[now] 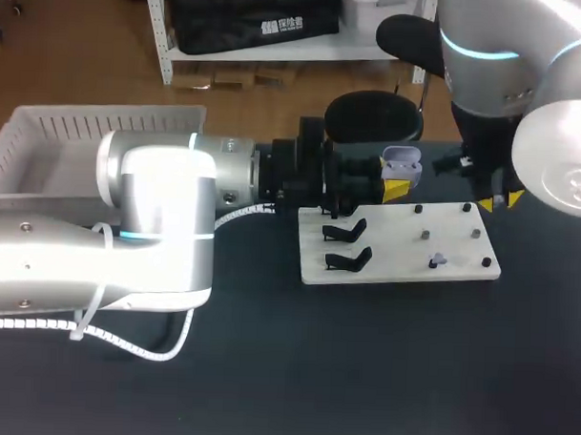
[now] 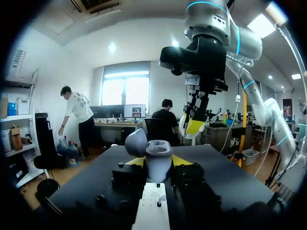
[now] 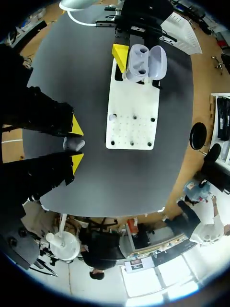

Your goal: Pick up each earbud case from the left stands, insert the matching earbuds, close the lid, and place the case in the box.

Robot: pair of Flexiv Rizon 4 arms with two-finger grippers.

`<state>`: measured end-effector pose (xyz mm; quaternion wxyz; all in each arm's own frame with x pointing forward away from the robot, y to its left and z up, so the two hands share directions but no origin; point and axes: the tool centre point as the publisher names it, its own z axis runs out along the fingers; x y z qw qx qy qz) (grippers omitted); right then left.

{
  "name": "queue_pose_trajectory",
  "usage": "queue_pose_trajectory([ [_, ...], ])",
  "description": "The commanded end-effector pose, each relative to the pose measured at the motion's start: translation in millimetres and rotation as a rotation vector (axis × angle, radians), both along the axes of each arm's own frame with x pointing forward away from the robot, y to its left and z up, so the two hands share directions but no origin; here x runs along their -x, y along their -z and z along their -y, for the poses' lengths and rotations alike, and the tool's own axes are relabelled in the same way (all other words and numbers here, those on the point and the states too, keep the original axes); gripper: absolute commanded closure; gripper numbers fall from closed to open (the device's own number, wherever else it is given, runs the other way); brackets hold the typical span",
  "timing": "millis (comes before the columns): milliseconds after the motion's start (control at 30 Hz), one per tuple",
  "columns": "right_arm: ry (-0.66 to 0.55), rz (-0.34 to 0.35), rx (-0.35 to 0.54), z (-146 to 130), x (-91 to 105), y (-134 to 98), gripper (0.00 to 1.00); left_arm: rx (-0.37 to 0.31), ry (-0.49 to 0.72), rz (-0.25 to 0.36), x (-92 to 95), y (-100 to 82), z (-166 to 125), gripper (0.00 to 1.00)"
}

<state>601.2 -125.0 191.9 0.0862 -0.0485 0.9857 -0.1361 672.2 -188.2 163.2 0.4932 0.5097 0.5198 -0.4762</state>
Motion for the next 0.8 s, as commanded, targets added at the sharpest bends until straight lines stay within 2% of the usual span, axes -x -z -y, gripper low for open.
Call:
queue_pose_trajectory([
  [33,0.000,0.012,-0.002,1,6.2,-2,1.00,0.007,-0.005,0.005,0.8,1.8,0,1.00],
  [300,0.000,0.012,-0.002,1,6.2,-2,1.00,0.007,-0.005,0.005,0.8,1.8,0,1.00],
  [333,0.078,-0.023,-0.040,-3,2.0,-6,1.00,0.007,-0.005,0.005,0.8,1.8,0,1.00],
  [400,0.145,-0.013,-0.033,-11,1.3,-11,1.00,0.007,-0.005,0.005,0.8,1.8,0,1.00],
  [433,0.184,-0.014,-0.091,-17,1.4,-16,1.00,0.007,-0.005,0.005,0.8,1.8,0,1.00],
  [500,0.248,0.003,-0.082,-23,1.6,-19,1.00,0.007,-0.005,0.005,0.8,1.8,0,1.00],
  [567,0.320,0.016,-0.113,-28,1.9,-21,1.00,0.007,-0.005,0.005,0.8,1.8,0,1.00],
  [633,0.377,0.057,-0.132,-34,3.0,-26,1.00,0.007,-0.005,0.005,0.8,1.8,0,1.00],
  [733,0.473,0.067,-0.185,-43,3.7,-33,1.00,0.007,-0.005,0.005,0.8,1.8,0,1.00],
  [767,0.473,0.073,-0.201,-45,3.6,-35,1.00,0.007,-0.005,0.005,0.8,1.8,0,1.00],
  [800,0.509,0.087,-0.195,-49,3.6,-38,1.00,0.007,-0.005,0.005,0.8,1.8,0,1.00],
])
